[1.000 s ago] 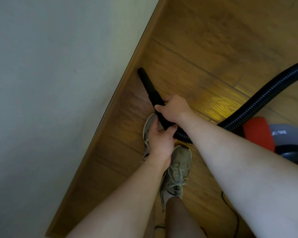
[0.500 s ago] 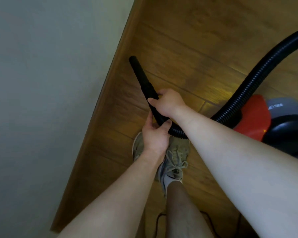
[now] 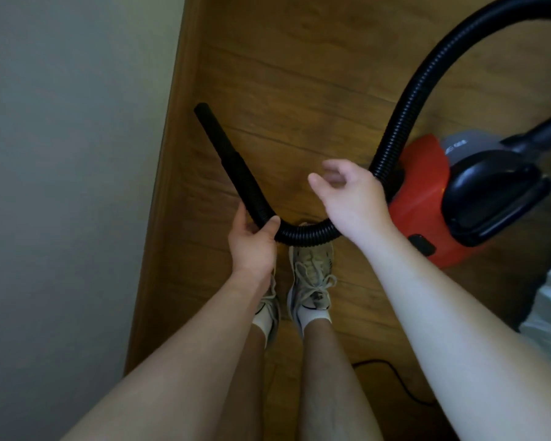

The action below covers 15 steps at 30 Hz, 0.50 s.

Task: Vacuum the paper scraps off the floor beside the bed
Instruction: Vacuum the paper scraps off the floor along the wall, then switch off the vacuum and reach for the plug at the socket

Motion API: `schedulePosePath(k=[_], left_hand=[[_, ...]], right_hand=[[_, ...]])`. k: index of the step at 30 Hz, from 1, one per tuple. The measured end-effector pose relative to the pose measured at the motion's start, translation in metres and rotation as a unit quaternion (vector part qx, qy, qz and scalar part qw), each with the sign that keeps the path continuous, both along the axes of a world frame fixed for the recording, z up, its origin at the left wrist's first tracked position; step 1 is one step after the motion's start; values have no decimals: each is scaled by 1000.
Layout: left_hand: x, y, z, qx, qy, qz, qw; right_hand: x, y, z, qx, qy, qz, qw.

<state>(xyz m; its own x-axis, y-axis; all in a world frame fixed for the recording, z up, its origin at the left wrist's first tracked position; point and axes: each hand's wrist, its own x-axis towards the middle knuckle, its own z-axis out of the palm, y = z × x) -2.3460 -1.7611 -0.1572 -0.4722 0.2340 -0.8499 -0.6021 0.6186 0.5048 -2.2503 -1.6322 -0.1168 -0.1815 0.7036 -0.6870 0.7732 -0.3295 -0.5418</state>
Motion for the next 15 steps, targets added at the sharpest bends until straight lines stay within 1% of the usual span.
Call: schedulePosePath(k=[4, 8, 15], left_hand=[[1, 1, 5, 1, 7, -14, 1000], [9, 2, 8, 9, 18, -24, 999], [18, -7, 6, 3, 34, -33, 999]], right_hand=[[44, -14, 9, 14, -33, -68, 997], [84, -32, 5, 22, -92, -98, 991], [140, -66, -14, -11, -162, -159, 974]])
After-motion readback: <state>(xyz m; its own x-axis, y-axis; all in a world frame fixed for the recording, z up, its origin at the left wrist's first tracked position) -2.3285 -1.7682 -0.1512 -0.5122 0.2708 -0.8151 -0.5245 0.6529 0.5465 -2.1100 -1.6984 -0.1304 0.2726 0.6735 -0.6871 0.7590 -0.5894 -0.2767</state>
